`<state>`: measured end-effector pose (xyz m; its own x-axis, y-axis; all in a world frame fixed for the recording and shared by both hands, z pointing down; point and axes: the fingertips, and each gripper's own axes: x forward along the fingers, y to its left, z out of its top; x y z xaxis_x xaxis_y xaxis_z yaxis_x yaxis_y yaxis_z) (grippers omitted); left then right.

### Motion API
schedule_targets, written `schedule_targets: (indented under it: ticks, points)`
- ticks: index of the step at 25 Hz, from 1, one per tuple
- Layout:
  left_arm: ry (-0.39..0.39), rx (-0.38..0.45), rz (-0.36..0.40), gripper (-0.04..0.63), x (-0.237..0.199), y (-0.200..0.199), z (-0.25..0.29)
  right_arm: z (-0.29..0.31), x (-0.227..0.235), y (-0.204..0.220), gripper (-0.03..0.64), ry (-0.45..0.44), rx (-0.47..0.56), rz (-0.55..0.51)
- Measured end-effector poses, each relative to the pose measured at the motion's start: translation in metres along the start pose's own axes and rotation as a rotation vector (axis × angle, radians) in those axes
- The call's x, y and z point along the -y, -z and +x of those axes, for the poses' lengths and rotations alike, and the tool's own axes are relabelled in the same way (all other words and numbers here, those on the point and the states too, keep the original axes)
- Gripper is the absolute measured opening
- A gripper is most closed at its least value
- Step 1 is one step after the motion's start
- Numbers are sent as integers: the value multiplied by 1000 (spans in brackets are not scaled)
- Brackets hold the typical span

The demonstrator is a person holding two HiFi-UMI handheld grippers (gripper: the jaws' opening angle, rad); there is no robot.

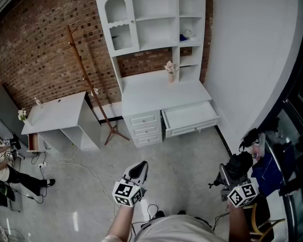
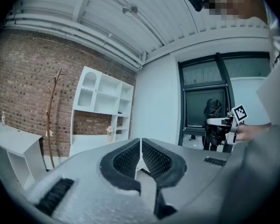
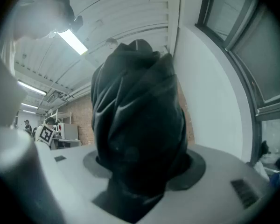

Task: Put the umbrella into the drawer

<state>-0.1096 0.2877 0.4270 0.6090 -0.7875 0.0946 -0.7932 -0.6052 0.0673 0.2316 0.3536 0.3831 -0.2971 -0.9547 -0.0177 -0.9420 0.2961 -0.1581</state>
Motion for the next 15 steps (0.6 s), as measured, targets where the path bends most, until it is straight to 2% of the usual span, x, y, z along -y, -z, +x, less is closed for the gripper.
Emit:
schedule_targets:
  ticks: [15]
  points:
    - [-3,2,-16,34,-2,-6,10,9,8,-3,281,3,10,15]
